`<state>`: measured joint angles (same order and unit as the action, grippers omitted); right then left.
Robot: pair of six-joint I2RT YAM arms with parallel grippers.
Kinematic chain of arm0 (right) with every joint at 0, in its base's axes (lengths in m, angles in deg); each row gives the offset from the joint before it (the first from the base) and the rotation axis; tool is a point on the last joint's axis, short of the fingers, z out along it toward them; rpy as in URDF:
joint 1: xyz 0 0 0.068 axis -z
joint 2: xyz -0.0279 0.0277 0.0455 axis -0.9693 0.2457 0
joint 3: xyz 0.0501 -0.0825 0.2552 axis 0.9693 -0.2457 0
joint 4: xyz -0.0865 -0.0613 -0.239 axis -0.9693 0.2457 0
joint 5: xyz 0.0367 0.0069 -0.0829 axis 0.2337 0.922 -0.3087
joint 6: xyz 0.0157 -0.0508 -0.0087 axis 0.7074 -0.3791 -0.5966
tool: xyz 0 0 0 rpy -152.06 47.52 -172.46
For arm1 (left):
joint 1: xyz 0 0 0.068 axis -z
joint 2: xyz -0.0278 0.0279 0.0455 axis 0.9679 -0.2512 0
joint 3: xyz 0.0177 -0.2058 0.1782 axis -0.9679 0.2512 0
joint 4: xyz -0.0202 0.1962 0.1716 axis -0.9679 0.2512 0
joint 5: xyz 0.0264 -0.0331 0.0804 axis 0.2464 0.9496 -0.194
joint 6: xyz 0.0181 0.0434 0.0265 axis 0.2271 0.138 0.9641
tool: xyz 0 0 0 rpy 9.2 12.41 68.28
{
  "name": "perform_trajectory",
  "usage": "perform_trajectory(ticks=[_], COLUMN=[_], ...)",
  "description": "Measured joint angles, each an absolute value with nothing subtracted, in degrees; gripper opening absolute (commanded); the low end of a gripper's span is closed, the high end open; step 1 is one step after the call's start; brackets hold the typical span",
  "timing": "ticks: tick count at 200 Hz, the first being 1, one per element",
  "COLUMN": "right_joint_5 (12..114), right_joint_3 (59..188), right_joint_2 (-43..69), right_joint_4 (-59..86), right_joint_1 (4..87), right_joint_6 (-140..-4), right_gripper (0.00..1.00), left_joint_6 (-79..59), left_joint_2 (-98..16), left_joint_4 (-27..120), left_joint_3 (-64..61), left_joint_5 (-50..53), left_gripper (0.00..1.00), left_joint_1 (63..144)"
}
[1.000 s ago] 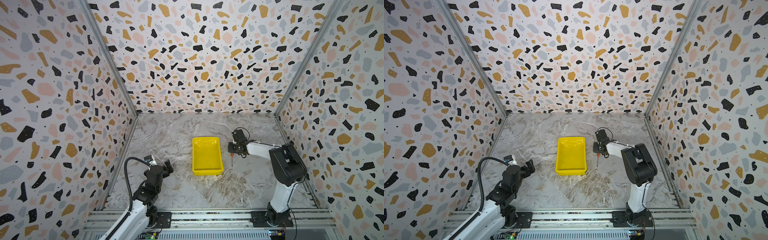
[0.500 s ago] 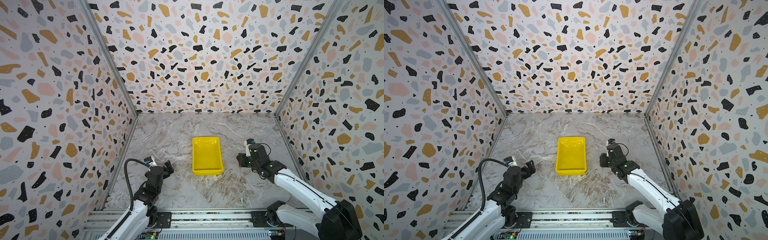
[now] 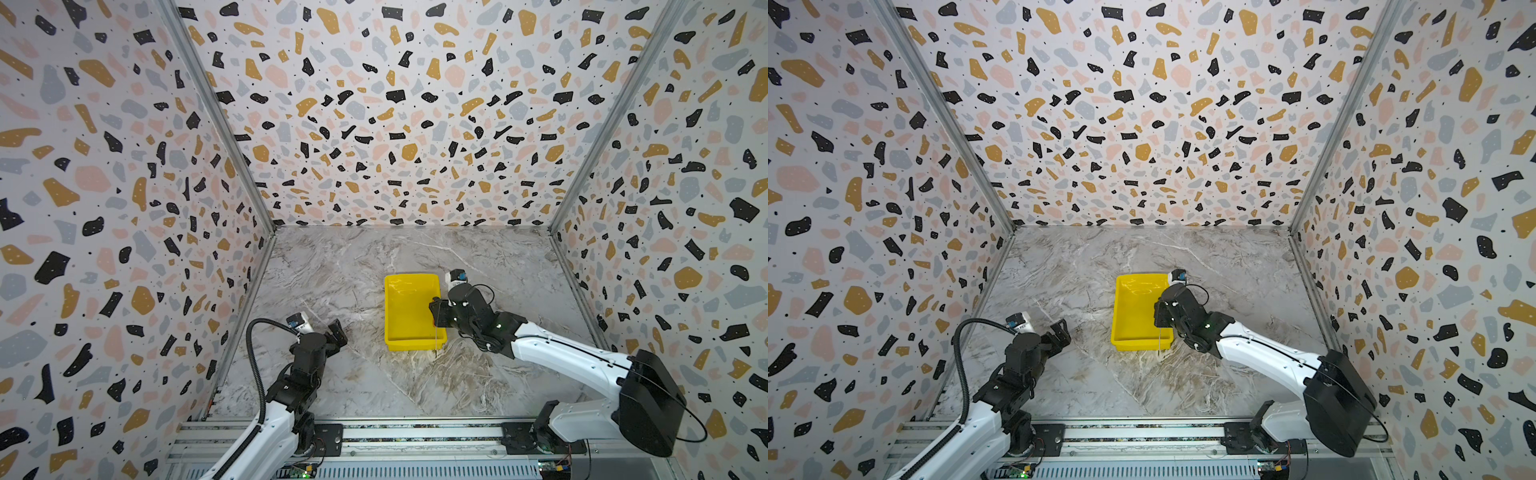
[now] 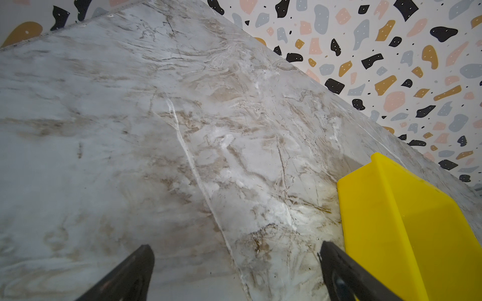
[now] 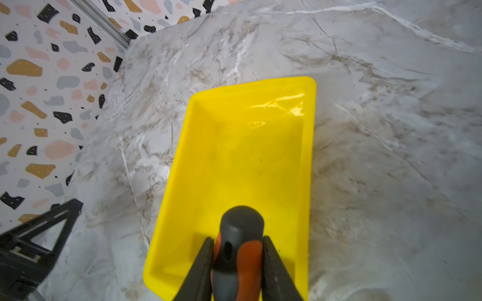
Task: Put the screwdriver in the bin
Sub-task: Place the screwdriver into the bin.
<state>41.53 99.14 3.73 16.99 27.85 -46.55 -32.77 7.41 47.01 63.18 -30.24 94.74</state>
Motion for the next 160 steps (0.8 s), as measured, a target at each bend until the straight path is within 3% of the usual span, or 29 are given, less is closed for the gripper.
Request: perform_trajectory(ticks=[82, 160], right_joint_5=[43.4, 45.6], right_joint_3=[116.0, 118.1], right_joint_2=[25.3, 31.9], right_joint_4=[14.4, 14.9], right_joint_1=[28.2, 29.5], right_joint_6=[-46.4, -46.4], right_gripper=[0.21, 0.22], left_joint_6=[-32.8, -32.8], left_joint_2=[6.5, 5.4], left_joint_4=[46.1, 45.3], left_joint_3=[63.2, 63.2], left_joint_5=[-30.7, -30.7], left_gripper=[1.00, 1.00], left_joint_1=[94.8, 94.7])
